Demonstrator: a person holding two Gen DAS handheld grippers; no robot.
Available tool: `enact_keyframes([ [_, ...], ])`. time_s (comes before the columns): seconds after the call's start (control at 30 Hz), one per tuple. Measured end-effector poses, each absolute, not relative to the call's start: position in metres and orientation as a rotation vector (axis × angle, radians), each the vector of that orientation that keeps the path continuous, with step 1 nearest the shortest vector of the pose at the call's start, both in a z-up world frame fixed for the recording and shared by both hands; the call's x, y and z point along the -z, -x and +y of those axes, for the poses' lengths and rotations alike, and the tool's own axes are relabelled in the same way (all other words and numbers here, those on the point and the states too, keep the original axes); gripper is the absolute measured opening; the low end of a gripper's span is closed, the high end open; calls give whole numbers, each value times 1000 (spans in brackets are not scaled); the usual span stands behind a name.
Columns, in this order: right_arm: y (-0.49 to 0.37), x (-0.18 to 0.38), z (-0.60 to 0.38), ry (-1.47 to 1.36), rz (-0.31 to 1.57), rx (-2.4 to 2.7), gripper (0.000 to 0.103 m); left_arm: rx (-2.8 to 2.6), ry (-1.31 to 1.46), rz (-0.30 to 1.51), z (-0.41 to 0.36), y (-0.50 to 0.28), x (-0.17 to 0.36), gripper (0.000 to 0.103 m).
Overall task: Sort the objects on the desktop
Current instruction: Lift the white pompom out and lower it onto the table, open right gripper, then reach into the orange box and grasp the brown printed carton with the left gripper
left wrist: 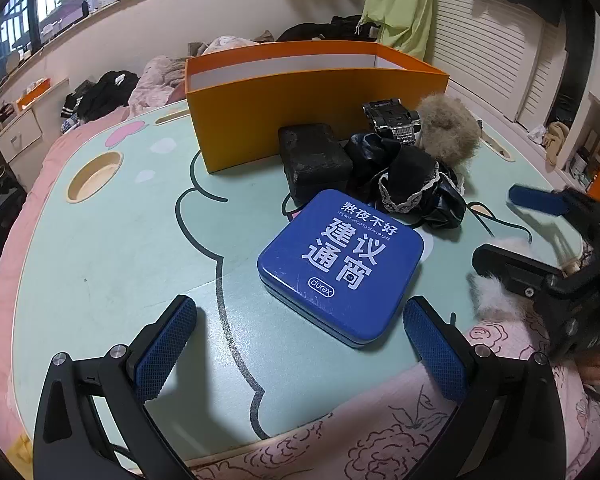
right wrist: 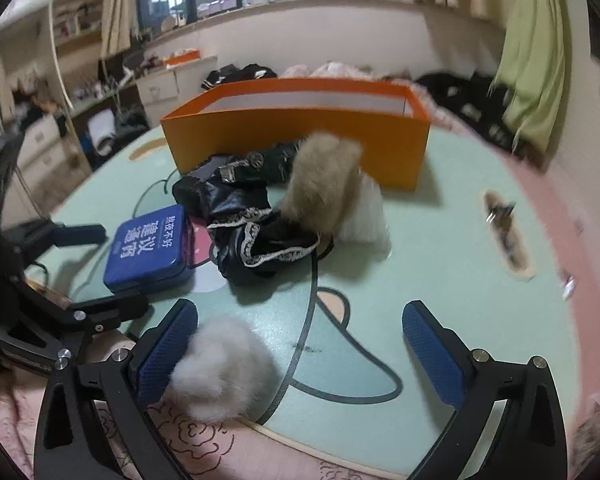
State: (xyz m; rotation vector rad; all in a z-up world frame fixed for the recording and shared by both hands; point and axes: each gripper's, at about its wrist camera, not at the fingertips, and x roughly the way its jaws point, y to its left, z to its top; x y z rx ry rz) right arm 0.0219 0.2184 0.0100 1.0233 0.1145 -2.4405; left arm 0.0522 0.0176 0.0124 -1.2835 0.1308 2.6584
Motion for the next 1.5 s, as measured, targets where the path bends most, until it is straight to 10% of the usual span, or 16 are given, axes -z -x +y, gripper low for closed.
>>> enact_keyframes([
  [0.73,-13,-14,249,-1058,-25,2674,85,-2662,1284,129,18,-54,-11,103],
  [1.5,-18,-6,234,-1100,122,2706,88,-2740,1079,-92,-17,-51,-63,100],
])
